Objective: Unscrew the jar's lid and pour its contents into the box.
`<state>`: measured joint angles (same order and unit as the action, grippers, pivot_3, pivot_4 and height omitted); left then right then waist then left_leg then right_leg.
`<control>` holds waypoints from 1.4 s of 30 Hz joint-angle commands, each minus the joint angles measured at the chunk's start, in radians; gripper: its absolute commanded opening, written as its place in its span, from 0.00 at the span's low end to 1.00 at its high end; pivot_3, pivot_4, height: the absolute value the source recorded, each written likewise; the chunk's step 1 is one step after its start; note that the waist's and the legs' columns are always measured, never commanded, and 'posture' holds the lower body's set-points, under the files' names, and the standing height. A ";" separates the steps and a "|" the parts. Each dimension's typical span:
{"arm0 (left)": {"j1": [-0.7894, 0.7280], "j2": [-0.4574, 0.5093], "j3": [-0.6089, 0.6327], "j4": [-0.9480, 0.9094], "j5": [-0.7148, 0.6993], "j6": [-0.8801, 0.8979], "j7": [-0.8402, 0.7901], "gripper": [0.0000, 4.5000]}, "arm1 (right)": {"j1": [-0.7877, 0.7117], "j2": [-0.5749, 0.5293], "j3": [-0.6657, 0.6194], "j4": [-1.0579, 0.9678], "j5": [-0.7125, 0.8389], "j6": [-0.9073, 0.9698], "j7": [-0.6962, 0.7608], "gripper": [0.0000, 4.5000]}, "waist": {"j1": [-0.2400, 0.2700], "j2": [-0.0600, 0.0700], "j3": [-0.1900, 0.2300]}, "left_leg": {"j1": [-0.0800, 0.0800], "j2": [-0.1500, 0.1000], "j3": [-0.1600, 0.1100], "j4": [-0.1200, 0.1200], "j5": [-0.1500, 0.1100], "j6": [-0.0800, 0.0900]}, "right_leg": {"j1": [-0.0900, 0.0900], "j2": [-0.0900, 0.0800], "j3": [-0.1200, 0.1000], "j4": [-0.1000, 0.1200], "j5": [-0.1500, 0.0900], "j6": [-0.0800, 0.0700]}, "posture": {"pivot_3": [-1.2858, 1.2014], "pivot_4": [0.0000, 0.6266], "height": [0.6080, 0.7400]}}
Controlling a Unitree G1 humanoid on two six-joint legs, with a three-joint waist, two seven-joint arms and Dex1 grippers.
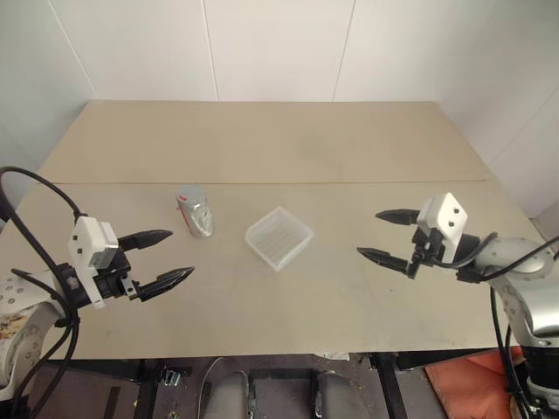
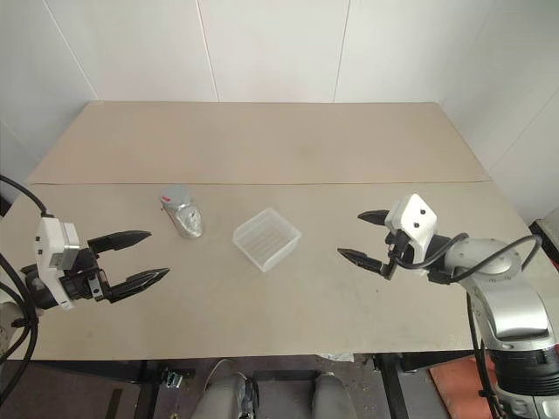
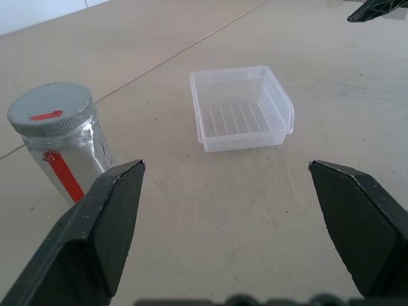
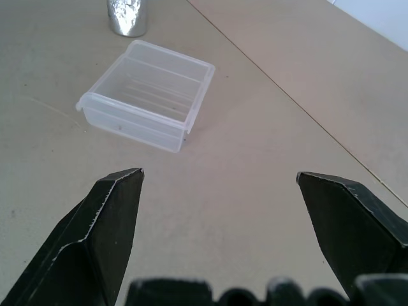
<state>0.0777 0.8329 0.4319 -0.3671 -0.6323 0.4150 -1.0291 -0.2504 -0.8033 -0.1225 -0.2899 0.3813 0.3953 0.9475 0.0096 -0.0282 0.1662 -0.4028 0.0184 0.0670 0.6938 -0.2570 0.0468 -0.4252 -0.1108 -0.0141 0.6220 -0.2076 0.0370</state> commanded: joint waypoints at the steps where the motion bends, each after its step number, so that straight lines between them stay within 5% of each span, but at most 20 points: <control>1: -0.008 -0.003 0.018 -0.024 -0.014 -0.009 0.014 0.99 | -0.008 -0.016 -0.031 -0.038 0.022 0.003 -0.001 1.00 | 0.000 0.000 0.000 | 0.000 0.000 0.000 0.000 0.000 0.000 | 0.000 0.000 0.000 0.000 0.000 0.000 | 0.52 0.24 1.00; 9: 0.027 -0.052 0.039 -0.023 0.023 -0.040 0.091 0.99 | -0.065 -0.005 -0.001 -0.031 0.040 0.014 0.014 1.00 | -0.002 0.000 0.000 | 0.000 0.000 0.000 0.000 0.000 0.000 | 0.000 0.000 0.000 0.000 0.000 0.000 | 0.52 0.24 1.00; 18: -0.100 -0.186 -0.026 0.160 0.166 -0.151 0.286 0.99 | -0.147 0.013 0.062 -0.028 0.019 0.016 -0.005 1.00 | 0.004 0.000 0.000 | 0.000 -0.001 0.000 0.000 0.000 0.000 | 0.001 0.000 0.000 0.000 0.000 0.000 | 0.52 0.24 1.00; 42: -0.597 -0.249 -0.242 0.835 0.316 -0.427 0.134 0.99 | -0.152 -0.011 0.061 -0.122 -0.015 0.018 -0.030 1.00 | 0.002 -0.001 0.000 | -0.002 -0.003 -0.001 0.001 0.000 0.000 | 0.000 -0.001 -0.003 0.000 0.001 0.001 | 0.52 0.24 1.00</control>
<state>-0.4847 0.5877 0.1917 0.4425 -0.3275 0.0273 -0.8947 -0.3965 -0.8034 -0.0329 -0.3765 0.3571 0.4169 0.9211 0.0115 -0.0288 0.1663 -0.4050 0.0155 0.0663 0.6948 -0.2571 0.0473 -0.4250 -0.1117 -0.0168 0.6218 -0.2064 0.0380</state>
